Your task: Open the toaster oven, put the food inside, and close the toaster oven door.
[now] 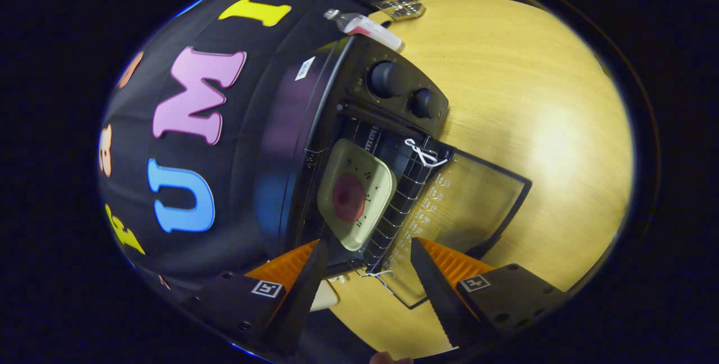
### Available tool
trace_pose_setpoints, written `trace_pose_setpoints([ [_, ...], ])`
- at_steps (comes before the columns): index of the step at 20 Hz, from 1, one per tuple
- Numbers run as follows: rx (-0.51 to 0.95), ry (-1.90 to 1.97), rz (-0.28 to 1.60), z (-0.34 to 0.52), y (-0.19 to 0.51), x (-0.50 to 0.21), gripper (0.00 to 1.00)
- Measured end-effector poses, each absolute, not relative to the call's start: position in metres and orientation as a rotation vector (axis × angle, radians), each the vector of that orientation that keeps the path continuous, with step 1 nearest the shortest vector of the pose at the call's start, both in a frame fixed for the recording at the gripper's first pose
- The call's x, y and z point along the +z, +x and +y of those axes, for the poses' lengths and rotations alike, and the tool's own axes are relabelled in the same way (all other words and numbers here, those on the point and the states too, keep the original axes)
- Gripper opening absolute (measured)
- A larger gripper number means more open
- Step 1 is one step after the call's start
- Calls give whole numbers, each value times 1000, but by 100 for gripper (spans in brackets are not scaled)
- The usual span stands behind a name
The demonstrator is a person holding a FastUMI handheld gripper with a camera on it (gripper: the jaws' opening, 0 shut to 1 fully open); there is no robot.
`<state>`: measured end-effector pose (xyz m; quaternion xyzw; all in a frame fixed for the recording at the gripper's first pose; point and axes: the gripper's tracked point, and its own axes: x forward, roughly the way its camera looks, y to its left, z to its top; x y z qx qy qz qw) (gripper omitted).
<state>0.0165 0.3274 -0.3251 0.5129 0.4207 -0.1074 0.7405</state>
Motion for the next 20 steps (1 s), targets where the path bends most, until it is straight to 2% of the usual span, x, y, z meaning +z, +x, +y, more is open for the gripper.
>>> trace_pose_setpoints([
  [6,-69,564,874,278,-23,-328,98],
  [10,66,202,834,278,-45,-326,98],
  [15,178,7,957,307,-87,-373,99],
  [20,200,7,1087,330,-105,-416,100],
])
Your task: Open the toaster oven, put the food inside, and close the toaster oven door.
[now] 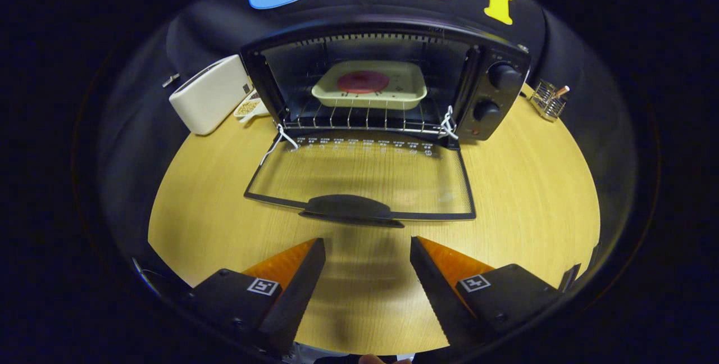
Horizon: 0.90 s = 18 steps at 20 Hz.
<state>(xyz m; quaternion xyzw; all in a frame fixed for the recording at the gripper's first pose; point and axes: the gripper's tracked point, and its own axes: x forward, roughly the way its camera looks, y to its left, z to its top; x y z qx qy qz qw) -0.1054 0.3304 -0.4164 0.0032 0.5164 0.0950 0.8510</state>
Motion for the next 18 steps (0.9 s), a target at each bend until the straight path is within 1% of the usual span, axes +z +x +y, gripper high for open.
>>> trace_pose_setpoints([
  [5,128,30,1143,338,-104,-446,100],
  [11,46,19,1114,340,-86,-448,100],
  [12,43,17,1112,341,-87,-449,98],
  [18,50,37,1078,340,-85,-444,98],
])
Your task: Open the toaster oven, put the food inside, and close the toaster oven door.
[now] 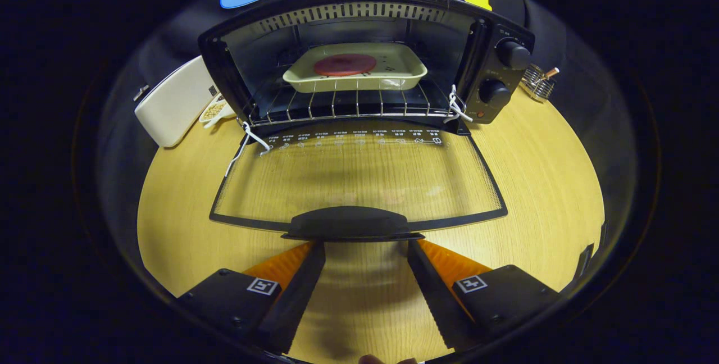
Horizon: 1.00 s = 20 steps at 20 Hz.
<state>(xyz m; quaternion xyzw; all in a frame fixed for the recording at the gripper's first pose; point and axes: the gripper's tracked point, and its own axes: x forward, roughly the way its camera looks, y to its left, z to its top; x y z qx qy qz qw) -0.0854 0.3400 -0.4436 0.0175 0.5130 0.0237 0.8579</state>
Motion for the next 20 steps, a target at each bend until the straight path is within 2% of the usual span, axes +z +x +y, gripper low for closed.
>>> trace_pose_setpoints([
  [13,104,67,936,344,-85,-379,99],
  [20,108,74,829,343,-45,-341,100],
])
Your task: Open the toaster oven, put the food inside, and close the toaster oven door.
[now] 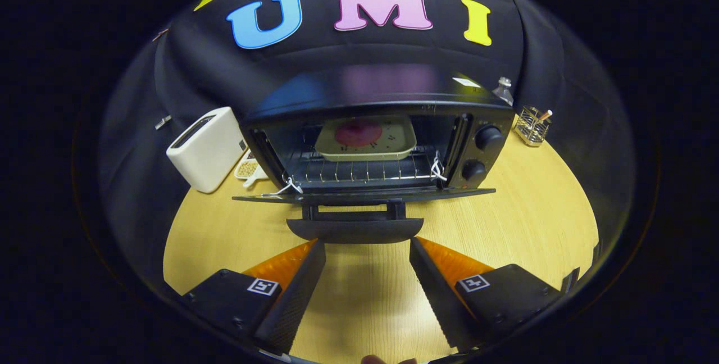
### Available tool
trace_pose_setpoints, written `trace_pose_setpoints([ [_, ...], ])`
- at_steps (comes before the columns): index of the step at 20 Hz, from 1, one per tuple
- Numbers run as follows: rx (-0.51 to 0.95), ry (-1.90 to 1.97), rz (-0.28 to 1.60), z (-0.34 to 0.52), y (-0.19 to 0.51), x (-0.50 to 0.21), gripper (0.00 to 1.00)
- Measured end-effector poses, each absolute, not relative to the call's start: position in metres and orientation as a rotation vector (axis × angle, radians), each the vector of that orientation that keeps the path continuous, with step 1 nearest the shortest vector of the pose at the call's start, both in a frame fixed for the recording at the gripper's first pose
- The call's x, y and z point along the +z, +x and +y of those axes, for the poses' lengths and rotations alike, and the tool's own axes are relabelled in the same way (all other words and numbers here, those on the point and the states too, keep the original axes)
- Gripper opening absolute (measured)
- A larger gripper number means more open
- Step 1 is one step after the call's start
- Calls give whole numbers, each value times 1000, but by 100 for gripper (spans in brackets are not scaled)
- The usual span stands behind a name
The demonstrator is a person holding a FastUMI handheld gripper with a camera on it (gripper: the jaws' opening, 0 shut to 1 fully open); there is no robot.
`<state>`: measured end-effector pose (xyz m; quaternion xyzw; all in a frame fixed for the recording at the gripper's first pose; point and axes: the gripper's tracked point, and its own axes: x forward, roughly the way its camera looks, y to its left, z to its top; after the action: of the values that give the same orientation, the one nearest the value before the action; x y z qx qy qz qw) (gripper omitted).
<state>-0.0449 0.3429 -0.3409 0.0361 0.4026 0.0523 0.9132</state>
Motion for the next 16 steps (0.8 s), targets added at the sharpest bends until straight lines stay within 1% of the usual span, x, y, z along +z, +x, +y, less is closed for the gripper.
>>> trace_pose_setpoints([
  [6,69,80,714,330,1,-303,100],
  [7,66,81,686,323,21,-294,100],
  [8,66,75,663,326,16,-288,100],
  [16,97,64,511,300,43,-223,100],
])
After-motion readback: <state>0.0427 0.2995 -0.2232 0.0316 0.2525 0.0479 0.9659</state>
